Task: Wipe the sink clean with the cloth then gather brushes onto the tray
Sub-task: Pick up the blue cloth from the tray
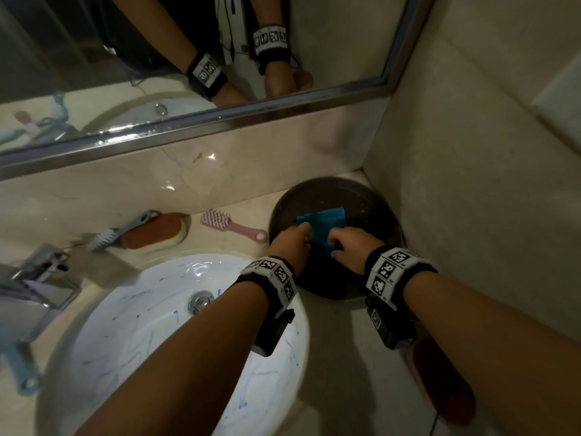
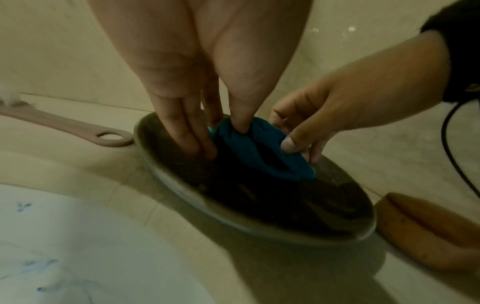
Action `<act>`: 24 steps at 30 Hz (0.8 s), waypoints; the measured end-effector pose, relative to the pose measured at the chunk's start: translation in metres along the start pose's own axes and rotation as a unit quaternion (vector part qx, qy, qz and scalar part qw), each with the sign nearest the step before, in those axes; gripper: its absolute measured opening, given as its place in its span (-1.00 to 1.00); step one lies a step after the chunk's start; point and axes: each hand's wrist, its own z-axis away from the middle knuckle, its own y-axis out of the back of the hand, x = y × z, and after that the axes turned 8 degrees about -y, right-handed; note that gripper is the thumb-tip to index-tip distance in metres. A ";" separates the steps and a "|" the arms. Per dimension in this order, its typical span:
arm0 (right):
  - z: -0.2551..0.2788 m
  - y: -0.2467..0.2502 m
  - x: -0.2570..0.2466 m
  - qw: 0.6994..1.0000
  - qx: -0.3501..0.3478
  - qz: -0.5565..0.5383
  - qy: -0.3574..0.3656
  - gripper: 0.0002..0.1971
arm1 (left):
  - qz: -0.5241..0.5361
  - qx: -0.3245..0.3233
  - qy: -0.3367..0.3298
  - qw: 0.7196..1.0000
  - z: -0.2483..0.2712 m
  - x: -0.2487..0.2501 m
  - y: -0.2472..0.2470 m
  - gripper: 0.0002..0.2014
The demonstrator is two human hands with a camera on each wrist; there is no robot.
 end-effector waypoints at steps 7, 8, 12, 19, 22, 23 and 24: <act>0.037 0.036 -0.023 0.993 -0.010 -0.112 0.033 -0.57 | 0.095 0.045 -0.070 0.992 0.043 0.016 0.042 -0.80; 0.042 0.042 -0.028 0.992 0.002 -0.118 0.051 -0.48 | 0.100 0.049 -0.085 0.990 0.049 0.020 0.049 -0.78; 0.060 0.054 -0.050 0.992 -0.030 -0.068 0.099 -0.42 | 0.099 0.049 -0.109 0.988 0.071 0.026 0.071 -0.76; 0.077 0.051 -0.094 0.985 -0.016 -0.012 0.174 -0.84 | 0.097 0.124 -0.067 0.985 0.126 0.008 0.096 -0.76; 0.086 0.046 -0.115 0.977 -0.003 -0.057 0.204 -0.89 | 0.100 0.144 -0.003 0.984 0.156 -0.003 0.100 -0.71; 0.089 0.043 -0.121 0.975 -0.012 -0.082 0.208 -0.83 | 0.104 0.141 0.018 0.984 0.166 -0.006 0.102 -0.68; 0.093 0.041 -0.129 0.973 -0.023 -0.103 0.205 -0.81 | 0.107 0.133 0.035 0.985 0.175 -0.009 0.103 -0.66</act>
